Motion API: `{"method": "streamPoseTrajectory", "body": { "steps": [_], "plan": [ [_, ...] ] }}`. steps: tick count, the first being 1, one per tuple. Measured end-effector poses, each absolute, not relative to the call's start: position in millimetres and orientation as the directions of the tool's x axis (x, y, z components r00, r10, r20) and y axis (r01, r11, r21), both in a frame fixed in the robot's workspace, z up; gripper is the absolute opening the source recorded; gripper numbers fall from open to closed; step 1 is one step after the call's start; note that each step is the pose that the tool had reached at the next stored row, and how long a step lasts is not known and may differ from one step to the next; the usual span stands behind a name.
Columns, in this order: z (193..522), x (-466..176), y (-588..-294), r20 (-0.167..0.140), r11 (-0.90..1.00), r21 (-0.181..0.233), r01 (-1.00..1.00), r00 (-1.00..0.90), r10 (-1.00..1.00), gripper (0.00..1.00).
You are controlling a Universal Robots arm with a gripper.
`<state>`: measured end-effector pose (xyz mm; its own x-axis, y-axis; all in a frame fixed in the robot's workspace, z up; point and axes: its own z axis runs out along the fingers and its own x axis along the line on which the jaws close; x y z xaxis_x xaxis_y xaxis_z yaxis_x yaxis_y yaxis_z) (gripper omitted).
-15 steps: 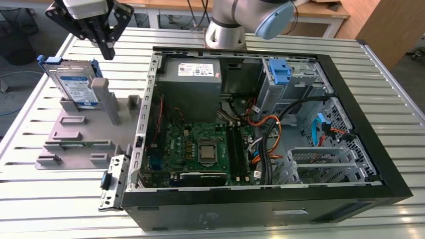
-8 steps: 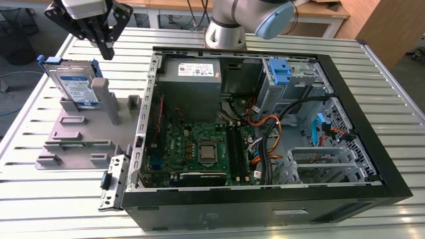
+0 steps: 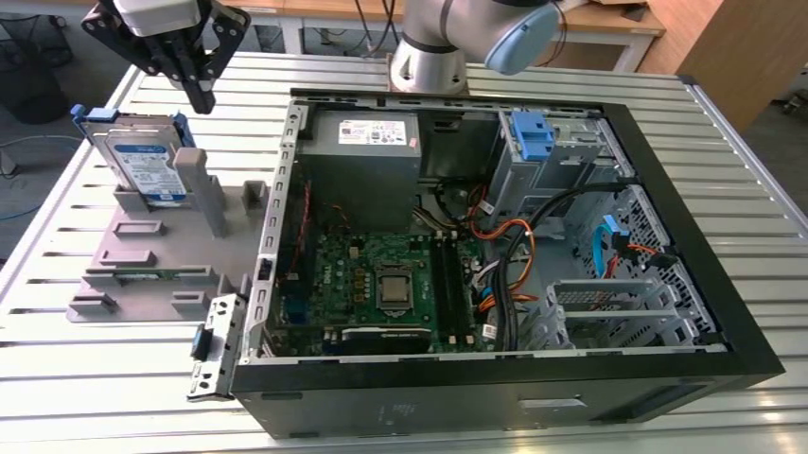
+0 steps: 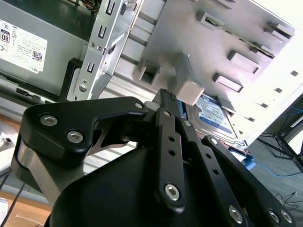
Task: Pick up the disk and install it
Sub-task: 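Reach for the disk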
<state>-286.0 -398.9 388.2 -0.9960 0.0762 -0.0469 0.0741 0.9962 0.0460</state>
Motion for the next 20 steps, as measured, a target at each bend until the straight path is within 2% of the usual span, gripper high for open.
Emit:
{"method": "streamPoseTrajectory", "body": {
  "steps": [20],
  "plan": [
    [387.6,-294.7,-398.9,-0.047,0.996,0.046,0.074,-0.996,0.076,0.11]
  ]
}}
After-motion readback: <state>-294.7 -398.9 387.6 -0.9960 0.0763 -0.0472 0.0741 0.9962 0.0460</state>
